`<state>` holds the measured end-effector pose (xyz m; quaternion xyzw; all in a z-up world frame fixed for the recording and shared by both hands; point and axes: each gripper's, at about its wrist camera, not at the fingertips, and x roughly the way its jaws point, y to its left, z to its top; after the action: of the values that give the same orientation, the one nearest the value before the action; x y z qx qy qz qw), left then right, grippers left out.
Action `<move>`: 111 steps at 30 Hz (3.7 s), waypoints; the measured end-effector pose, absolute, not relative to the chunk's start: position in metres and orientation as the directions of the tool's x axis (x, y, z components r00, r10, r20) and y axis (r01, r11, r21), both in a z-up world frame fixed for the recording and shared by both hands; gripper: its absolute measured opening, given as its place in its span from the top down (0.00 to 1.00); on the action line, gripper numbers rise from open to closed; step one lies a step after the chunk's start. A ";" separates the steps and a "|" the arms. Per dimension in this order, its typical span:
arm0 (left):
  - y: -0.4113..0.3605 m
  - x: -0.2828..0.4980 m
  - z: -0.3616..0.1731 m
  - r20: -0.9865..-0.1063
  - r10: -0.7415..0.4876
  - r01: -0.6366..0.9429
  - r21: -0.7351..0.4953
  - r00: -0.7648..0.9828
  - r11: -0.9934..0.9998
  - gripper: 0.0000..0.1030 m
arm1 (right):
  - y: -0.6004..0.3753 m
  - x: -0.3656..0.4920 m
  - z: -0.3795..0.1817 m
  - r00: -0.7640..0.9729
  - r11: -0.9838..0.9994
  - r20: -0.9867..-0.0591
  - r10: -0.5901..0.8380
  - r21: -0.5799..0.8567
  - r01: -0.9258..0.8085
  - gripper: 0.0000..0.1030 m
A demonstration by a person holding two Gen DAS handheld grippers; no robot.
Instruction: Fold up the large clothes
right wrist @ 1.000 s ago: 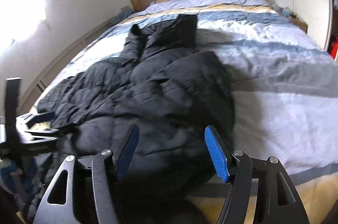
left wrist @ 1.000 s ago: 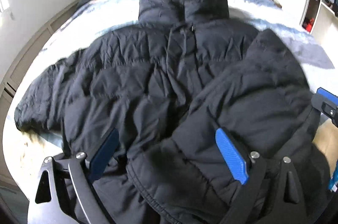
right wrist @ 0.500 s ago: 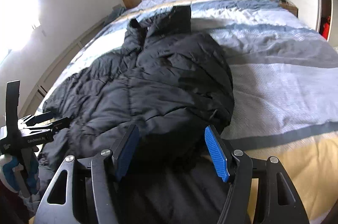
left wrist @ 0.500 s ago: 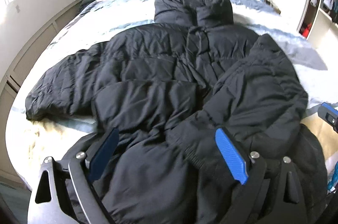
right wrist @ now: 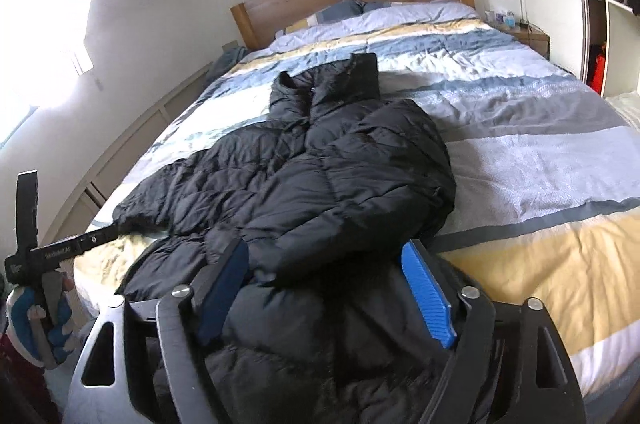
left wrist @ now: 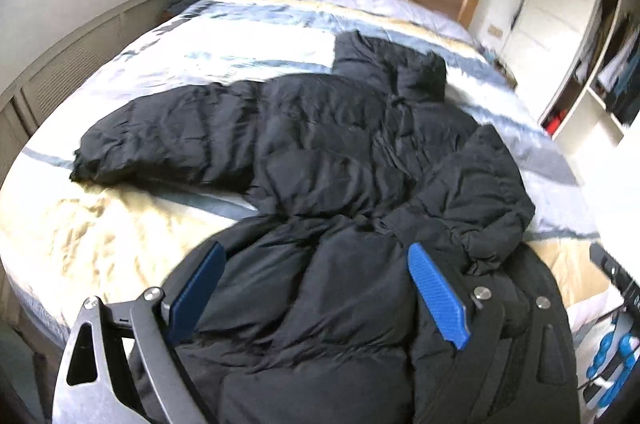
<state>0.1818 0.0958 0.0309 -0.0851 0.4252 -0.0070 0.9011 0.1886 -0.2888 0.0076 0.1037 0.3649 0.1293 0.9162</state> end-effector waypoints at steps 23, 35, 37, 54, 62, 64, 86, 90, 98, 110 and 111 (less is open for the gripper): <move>0.318 0.218 -0.007 -0.770 -0.132 -0.385 -0.450 0.624 0.806 0.09 | -0.260 0.176 0.024 0.683 0.975 -0.701 0.205 0.210 -0.077 0.22; 0.411 0.268 -0.068 -0.771 -0.147 -0.544 -0.557 0.620 0.628 0.09 | -0.262 0.203 0.003 0.648 0.975 -0.744 0.163 0.222 0.010 0.22; 0.423 0.270 -0.083 -0.770 -0.158 -0.565 -0.575 0.618 0.592 0.09 | -0.263 0.207 -0.001 0.640 0.976 -0.753 0.152 0.217 0.024 0.22; 0.478 0.303 -0.145 -0.687 -0.248 -0.594 -0.720 0.683 0.358 0.57 | -0.275 0.220 -0.015 0.608 0.976 -0.787 0.103 0.199 0.093 0.22; 0.476 0.300 -0.138 -0.652 -0.257 -0.557 -0.750 0.713 0.357 0.88 | -0.280 0.213 -0.010 0.619 0.973 -0.779 0.099 0.206 0.103 0.22; 0.472 0.301 -0.129 -0.652 -0.247 -0.548 -0.745 0.717 0.380 0.90 | -0.280 0.210 -0.008 0.624 0.974 -0.775 0.100 0.206 0.099 0.22; 0.333 0.304 0.047 -0.528 -0.295 -0.157 -0.651 0.796 0.742 0.93 | -0.299 0.169 0.020 0.702 0.964 -0.699 0.134 0.255 0.070 0.22; 0.289 0.302 0.074 -0.503 -0.342 -0.061 -0.626 0.794 0.777 0.93 | -0.308 0.161 0.022 0.716 0.960 -0.685 0.137 0.269 0.073 0.22; 0.184 0.280 0.096 -0.517 -0.437 0.111 -0.544 0.736 0.832 0.93 | -0.328 0.144 0.020 0.731 0.953 -0.668 0.138 0.291 0.086 0.22; 0.057 0.257 0.045 -0.670 -0.427 0.206 -0.386 0.607 0.899 0.93 | -0.364 0.130 0.007 0.747 0.933 -0.650 0.141 0.339 0.118 0.22; 0.053 0.257 0.038 -0.681 -0.422 0.207 -0.377 0.599 0.903 0.93 | -0.367 0.130 0.005 0.746 0.932 -0.650 0.143 0.342 0.119 0.22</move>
<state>0.2575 0.0527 0.0381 -0.1307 0.4111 -0.1776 0.8845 0.1296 -0.3667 0.0046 0.1840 0.3564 0.0065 0.9160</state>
